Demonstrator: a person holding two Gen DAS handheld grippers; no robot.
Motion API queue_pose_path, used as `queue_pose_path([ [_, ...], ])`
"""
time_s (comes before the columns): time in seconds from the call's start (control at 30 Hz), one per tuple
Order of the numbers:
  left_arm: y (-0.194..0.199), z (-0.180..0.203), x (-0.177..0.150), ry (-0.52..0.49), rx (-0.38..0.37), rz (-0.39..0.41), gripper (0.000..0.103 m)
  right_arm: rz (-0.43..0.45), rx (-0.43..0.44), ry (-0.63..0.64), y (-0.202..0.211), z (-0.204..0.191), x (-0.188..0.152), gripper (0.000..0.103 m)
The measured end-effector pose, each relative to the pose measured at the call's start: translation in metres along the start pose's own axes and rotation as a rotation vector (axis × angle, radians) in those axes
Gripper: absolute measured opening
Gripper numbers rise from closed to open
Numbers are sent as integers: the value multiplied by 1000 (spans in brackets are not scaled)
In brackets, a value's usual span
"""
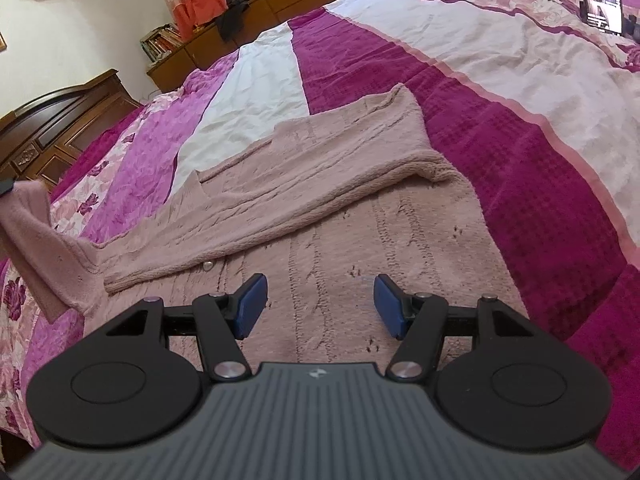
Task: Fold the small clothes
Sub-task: 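Carry the sleeve across the cardigan front with the left tool and open it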
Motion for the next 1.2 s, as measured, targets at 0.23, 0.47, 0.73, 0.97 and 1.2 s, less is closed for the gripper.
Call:
queue_pose_path([
  [0.23, -13, 47, -38, -56, -74, -80, 8, 8, 4, -32, 3, 11, 0, 67],
  [0.47, -29, 76, -90, -146, -93, -180, 8, 9, 14, -50, 3, 18, 0, 67],
  [0.73, -45, 86, -140, -222, -99, -322, 10, 7, 20, -60, 2, 22, -2, 67],
  [0.97, -50, 80, -159, -231, -109, -436, 11, 7, 20, -59, 2, 22, -2, 67],
  [1.2, -37, 67, -160, -249, -106, -460, 13, 3, 18, -51, 1, 21, -1, 67],
])
Point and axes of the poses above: each gripper's, at about its wrist camera, not at the fingertips, and y roughly against the way its jaws point, z to its right, x to its top, the point moved 1 cm from there along -y, roughly the way its jaws point, and after that the axes turned 12 degrees about x, right-handed, at the moved point
